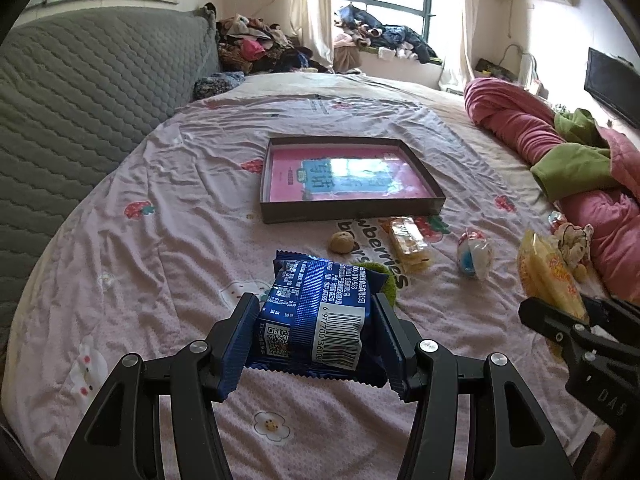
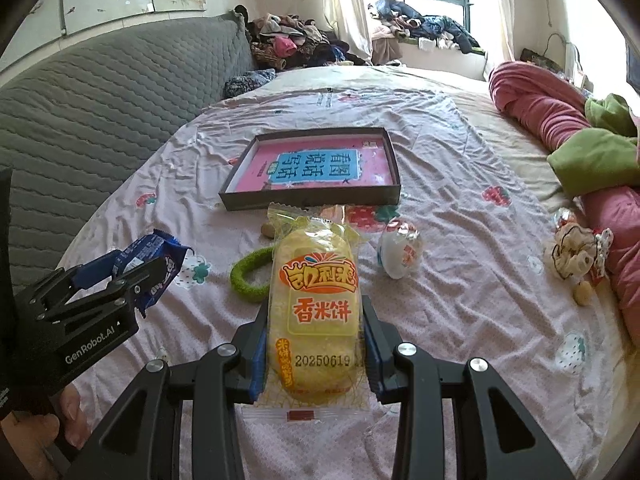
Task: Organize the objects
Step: 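Lift both packets and carry them toward the dark tray with both grippers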
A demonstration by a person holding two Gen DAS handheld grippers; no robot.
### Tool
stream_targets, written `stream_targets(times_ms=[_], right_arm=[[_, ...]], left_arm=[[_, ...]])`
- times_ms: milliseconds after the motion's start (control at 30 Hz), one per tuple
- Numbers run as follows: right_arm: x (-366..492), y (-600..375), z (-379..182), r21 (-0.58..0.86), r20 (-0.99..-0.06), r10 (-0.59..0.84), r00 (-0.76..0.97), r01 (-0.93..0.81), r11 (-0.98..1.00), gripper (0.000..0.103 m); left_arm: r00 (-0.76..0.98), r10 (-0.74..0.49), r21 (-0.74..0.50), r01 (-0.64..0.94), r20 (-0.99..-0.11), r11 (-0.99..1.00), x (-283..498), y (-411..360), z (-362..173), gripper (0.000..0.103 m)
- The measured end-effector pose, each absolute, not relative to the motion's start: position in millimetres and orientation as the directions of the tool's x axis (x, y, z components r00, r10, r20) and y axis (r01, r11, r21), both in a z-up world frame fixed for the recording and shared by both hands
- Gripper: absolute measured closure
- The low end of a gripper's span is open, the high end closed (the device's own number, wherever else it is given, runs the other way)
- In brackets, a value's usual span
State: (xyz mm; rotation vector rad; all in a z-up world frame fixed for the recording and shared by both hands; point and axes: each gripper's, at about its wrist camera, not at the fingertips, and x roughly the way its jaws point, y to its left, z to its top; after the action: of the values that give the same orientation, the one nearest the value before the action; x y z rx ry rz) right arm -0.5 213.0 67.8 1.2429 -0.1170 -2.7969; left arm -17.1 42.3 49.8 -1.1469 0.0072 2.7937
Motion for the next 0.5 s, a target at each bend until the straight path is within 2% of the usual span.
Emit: stream_targets(times_ms=[500], right_arm=[[-20,212,85,0.082,-0.716,-0.112,-0.689,0.077,-0.994,0.064]], left_arm=[[-0.723,0.104,-0.048,-0.098,-0.683,-0.994,-31,48,64,0.044]])
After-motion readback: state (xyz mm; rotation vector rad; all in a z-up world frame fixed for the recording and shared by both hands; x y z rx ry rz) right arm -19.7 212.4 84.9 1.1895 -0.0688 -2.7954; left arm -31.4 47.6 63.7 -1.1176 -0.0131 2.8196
